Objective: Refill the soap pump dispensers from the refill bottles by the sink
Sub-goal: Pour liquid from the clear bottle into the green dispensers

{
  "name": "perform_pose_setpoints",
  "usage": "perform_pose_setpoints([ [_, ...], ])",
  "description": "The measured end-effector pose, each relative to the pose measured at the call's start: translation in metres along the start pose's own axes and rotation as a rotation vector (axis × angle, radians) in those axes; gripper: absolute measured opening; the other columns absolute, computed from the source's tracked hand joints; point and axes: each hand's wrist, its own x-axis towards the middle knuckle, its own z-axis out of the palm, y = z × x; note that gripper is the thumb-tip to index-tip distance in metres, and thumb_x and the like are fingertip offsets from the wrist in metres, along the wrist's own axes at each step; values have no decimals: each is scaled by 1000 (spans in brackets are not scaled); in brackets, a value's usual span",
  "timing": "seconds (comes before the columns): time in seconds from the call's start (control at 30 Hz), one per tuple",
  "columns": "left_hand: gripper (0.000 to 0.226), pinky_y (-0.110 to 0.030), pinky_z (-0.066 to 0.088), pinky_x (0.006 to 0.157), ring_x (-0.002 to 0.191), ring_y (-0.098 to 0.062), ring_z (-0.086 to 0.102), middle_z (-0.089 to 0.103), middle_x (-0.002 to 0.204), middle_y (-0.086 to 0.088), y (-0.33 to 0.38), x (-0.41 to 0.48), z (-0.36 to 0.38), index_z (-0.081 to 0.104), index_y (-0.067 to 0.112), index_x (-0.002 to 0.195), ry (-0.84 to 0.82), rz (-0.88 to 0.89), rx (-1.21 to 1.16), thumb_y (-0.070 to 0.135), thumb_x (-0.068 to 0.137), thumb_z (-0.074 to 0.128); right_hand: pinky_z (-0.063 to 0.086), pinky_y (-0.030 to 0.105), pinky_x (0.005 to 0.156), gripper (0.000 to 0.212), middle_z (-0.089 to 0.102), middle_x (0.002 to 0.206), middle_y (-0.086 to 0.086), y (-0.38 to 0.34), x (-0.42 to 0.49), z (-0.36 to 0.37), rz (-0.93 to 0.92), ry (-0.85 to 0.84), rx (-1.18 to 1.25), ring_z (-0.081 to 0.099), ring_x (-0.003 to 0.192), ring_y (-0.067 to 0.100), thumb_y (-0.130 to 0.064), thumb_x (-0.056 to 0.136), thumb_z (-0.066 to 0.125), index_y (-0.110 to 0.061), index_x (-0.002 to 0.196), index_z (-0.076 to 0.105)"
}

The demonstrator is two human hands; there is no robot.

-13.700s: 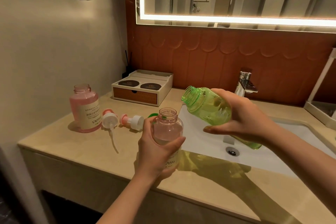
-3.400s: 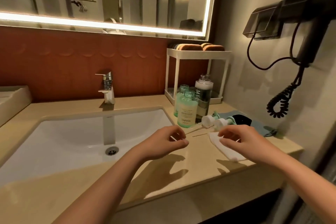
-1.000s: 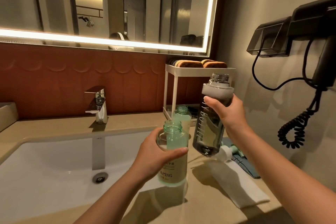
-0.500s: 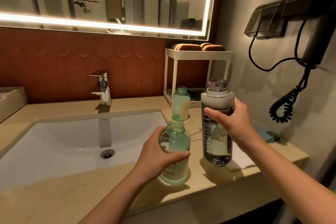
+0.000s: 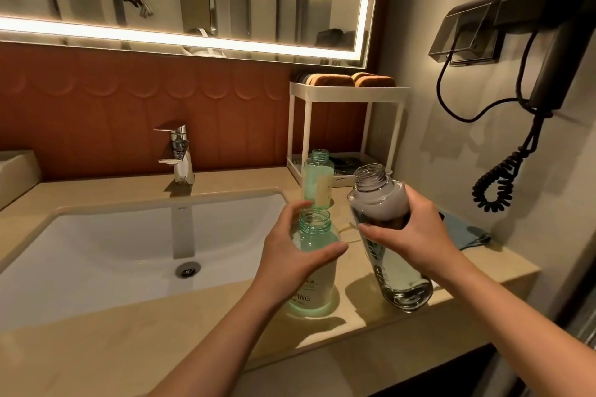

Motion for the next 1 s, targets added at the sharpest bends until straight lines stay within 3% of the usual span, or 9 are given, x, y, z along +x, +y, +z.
perform_pose_setpoints([
  [0.1,57,-13,48,76,91,2,62,66,100,14,-3,1,5,57,32,104,30,13,-30,39,55,86,49,10,73,50,65,97,-12,0,-1,-1,-18,-24,-47,61,89,-4,-12,61,85,-32,96,55],
  [0.23,64,-17,51,78,92,-2,62,66,102,11,-8,0,11,56,29,105,85,-3,-78,51,49,79,48,7,74,58,60,100,-17,2,-1,0,-27,-48,-125,57,93,-9,-14,59,85,-37,100,50],
  [0.47,69,-19,51,79,95,-7,63,65,106,4,-12,-2,16,54,20,111,130,-30,-120,40,51,83,49,12,77,62,61,97,-19,3,-4,1,-69,-97,-265,58,94,-6,-18,57,86,-43,99,47],
  [0.67,67,-24,53,83,100,-14,61,63,112,1,-14,-3,16,52,20,115,125,-42,-116,33,57,85,52,26,83,69,62,105,-11,3,-4,0,-89,-126,-358,60,96,6,-22,57,86,-30,116,51],
  [0.83,63,-14,50,77,98,-11,61,62,111,2,-12,-3,16,52,18,114,129,-41,-131,25,61,85,52,32,84,70,62,106,-8,1,-3,0,-114,-136,-419,60,95,8,-27,57,85,-25,119,51],
  [1.0,65,-25,52,85,100,-13,60,62,112,2,-12,-4,17,52,19,115,132,-40,-124,28,60,85,52,36,85,74,60,108,-8,2,-1,0,-113,-150,-454,59,97,10,-32,57,84,-25,122,50],
])
